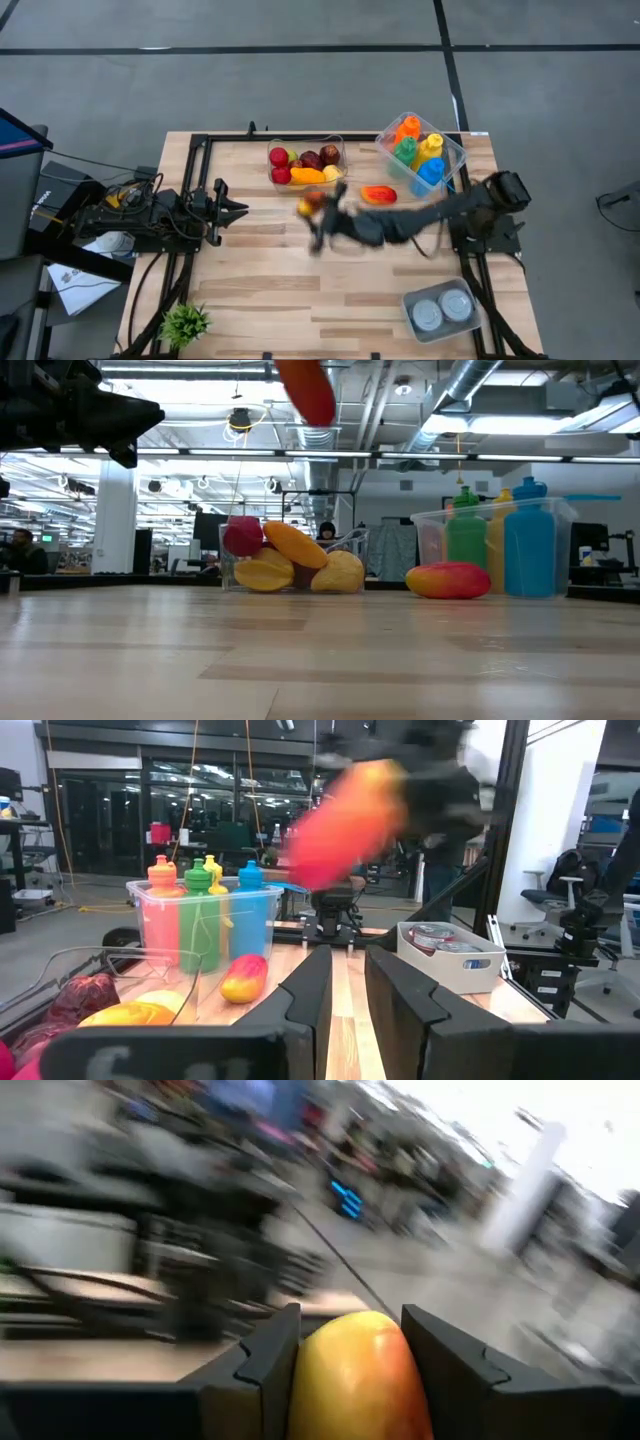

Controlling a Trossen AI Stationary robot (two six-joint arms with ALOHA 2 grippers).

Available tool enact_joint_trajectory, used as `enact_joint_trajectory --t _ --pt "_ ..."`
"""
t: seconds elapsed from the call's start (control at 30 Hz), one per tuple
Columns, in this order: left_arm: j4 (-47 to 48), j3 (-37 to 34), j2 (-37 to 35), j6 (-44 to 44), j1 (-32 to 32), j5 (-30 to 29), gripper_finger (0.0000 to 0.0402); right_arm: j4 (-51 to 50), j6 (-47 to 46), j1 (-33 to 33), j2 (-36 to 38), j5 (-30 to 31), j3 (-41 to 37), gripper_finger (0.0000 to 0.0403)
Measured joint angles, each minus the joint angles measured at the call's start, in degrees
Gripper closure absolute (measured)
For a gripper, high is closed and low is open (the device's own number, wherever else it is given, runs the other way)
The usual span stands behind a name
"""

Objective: Pick & Place Food Item
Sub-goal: Put the bottom red mango into the transparent bin

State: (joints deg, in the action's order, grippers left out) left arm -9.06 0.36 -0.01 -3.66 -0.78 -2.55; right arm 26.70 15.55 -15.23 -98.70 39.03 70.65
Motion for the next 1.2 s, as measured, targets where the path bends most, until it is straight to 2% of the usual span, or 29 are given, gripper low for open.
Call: enact_joint_trajectory --t 0.2,0.3,0.47,0.6,0.77,0.9,1.07,1.2 --pt "0.01 0.00 0.00 0.00 0.00 0.00 0.0348 -4.69 -2.08 14.74 0.00 -0.51 0.21 0.0245" --pt "0.00 0.00 0.00 0.00 0.00 0.00 0.0348 -7.64 -2.49 20.53 0.00 -4.49 1.61 0.0247" --pt "0.00 0.00 0.00 0.00 0.00 0.00 0.0348 -12.45 -3.07 27.03 -0.10 -8.42 2.76 0.0248" --pt "0.02 0.00 0.00 0.00 0.00 0.00 0.0348 -15.14 0.62 29.31 -4.29 -9.44 4.83 0.0248" --pt "0.02 0.00 0.00 0.00 0.02 0.00 0.0348 -19.77 6.52 29.91 -13.51 -11.26 13.82 0.0247" --pt "0.02 0.00 0.00 0.00 0.00 0.00 0.0348 -27.38 10.40 30.35 -21.51 -11.41 25.04 0.0246" --pt "0.02 0.00 0.00 0.00 0.02 0.00 0.0348 -39.06 10.97 31.66 -30.21 -12.20 38.69 0.0246" --pt "0.02 0.00 0.00 0.00 0.00 0.00 0.0348 -43.51 9.61 32.30 -33.78 -12.57 44.39 0.0246"
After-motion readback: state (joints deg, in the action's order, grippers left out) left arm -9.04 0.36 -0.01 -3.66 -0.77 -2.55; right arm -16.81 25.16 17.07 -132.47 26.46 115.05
